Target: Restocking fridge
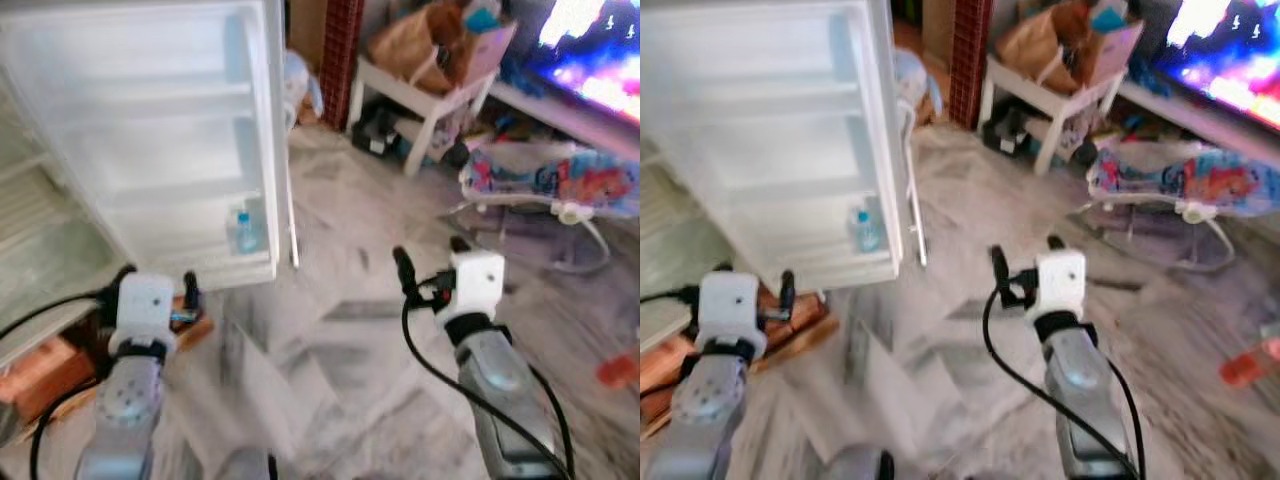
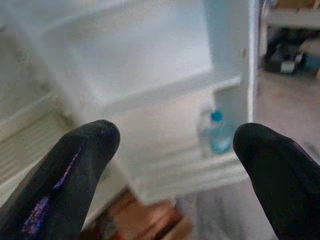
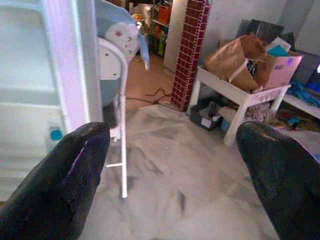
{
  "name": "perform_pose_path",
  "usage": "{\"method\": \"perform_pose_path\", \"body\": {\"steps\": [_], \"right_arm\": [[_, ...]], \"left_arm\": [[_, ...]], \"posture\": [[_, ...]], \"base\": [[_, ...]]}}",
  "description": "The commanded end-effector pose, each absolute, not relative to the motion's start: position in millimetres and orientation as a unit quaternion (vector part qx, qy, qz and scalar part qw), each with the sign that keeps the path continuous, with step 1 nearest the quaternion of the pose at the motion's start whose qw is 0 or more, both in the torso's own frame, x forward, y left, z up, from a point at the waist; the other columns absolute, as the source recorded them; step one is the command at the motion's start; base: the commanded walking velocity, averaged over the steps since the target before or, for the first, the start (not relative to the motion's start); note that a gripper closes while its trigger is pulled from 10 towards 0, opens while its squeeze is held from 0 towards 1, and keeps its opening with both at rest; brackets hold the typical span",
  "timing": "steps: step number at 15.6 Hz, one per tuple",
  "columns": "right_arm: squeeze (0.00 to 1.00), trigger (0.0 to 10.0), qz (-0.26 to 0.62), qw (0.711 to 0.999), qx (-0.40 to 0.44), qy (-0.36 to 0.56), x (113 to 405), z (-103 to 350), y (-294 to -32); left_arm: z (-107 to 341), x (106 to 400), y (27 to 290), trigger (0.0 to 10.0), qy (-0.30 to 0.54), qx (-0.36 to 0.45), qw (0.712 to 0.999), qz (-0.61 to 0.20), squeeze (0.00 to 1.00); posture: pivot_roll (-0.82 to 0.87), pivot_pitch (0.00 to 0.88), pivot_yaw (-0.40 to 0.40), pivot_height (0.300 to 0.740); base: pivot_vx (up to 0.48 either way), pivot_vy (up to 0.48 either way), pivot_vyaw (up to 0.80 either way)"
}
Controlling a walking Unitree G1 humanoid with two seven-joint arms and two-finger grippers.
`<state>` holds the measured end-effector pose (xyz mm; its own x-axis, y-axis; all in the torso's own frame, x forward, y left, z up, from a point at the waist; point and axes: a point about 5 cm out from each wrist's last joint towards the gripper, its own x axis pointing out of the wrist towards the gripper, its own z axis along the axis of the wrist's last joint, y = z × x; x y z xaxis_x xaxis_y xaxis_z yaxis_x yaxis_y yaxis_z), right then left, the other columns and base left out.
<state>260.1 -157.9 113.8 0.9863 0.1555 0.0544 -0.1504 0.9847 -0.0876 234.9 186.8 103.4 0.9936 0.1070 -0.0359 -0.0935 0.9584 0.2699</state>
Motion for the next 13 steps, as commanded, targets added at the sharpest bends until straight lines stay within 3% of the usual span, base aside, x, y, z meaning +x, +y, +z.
{"method": "perform_pose_path", "body": {"steps": [1, 5, 13], "right_arm": [[0.0, 10.0, 0.069, 0.995, -0.052, -0.044, 262, 120, -164], [0.0, 10.0, 0.064, 0.995, -0.051, -0.051, 269, 123, -166], [0.0, 10.0, 0.076, 0.994, -0.051, -0.051, 273, 122, -164]], "left_arm": [[103, 235, 180, 10.0, 0.025, 0.135, 0.99, 0.043, 0.0], [104, 237, 180, 10.0, 0.028, 0.153, 0.987, 0.046, 0.0], [100, 240, 171, 10.0, 0.036, 0.152, 0.987, 0.048, 0.0]], "posture": [[0.14, 0.081, -0.037, 0.74], [0.14, 0.073, -0.036, 0.74], [0.13, 0.077, -0.05, 0.74]], "base": [[0.465, 0.0, 0.8], [0.379, -0.241, 0.71], [0.242, -0.393, 0.0]]}}
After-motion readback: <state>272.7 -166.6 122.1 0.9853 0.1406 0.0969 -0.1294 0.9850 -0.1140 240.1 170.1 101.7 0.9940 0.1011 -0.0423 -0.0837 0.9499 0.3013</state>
